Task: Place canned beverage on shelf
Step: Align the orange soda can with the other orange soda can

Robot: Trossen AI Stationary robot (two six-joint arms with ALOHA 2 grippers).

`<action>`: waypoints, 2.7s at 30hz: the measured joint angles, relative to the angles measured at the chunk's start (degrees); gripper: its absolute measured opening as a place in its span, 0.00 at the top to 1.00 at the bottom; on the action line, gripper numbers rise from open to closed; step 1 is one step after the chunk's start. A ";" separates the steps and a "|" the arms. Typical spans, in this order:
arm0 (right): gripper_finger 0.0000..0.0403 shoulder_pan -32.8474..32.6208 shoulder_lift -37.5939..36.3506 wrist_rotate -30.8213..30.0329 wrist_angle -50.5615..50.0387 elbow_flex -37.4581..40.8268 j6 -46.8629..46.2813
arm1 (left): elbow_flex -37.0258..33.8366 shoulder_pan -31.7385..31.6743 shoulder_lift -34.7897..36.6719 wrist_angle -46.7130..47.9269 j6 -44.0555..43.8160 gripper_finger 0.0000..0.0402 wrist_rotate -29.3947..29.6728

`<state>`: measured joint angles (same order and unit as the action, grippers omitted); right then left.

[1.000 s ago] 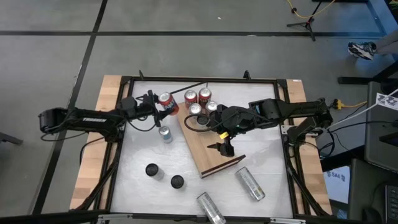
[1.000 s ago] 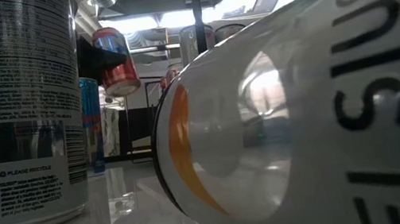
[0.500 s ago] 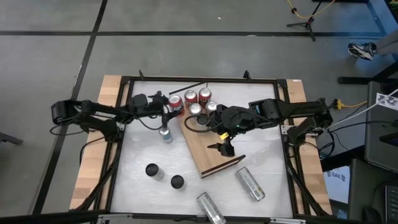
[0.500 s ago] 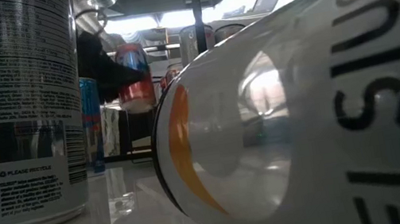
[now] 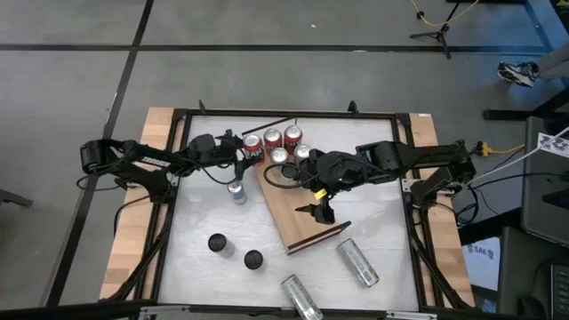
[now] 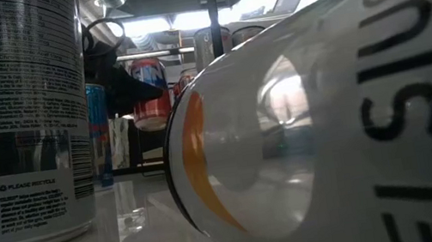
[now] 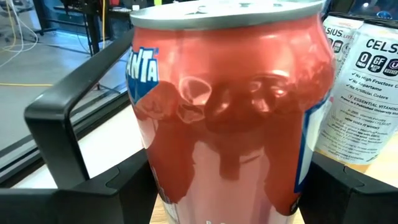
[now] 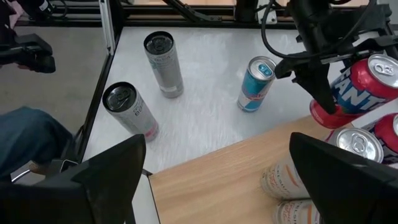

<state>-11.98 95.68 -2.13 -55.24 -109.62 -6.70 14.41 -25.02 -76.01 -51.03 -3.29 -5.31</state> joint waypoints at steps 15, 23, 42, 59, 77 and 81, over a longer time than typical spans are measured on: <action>0.03 0.01 0.00 0.00 0.26 0.00 0.00 | -0.09 1.13 -0.06 0.51 0.47 0.29 0.12; 0.03 0.01 0.00 0.00 1.66 0.00 0.00 | -0.15 2.76 -0.09 0.65 0.34 0.29 1.79; 0.03 0.01 0.00 0.00 1.64 0.00 0.00 | -0.46 7.72 -0.33 0.63 -1.62 0.29 10.23; 0.03 0.01 0.00 0.00 1.64 0.00 0.00 | -0.31 7.69 -1.52 0.18 4.08 0.29 13.83; 0.03 0.01 0.00 0.00 1.62 0.00 0.00 | -0.09 7.65 -10.83 -6.44 3.57 0.25 14.29; 0.03 0.01 0.00 0.00 1.60 0.00 0.00 | -0.09 7.65 -10.86 -6.30 3.61 0.20 14.29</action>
<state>-11.97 95.68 -2.13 -53.64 -109.62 -6.70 14.33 -17.37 -86.87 -57.33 0.32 8.98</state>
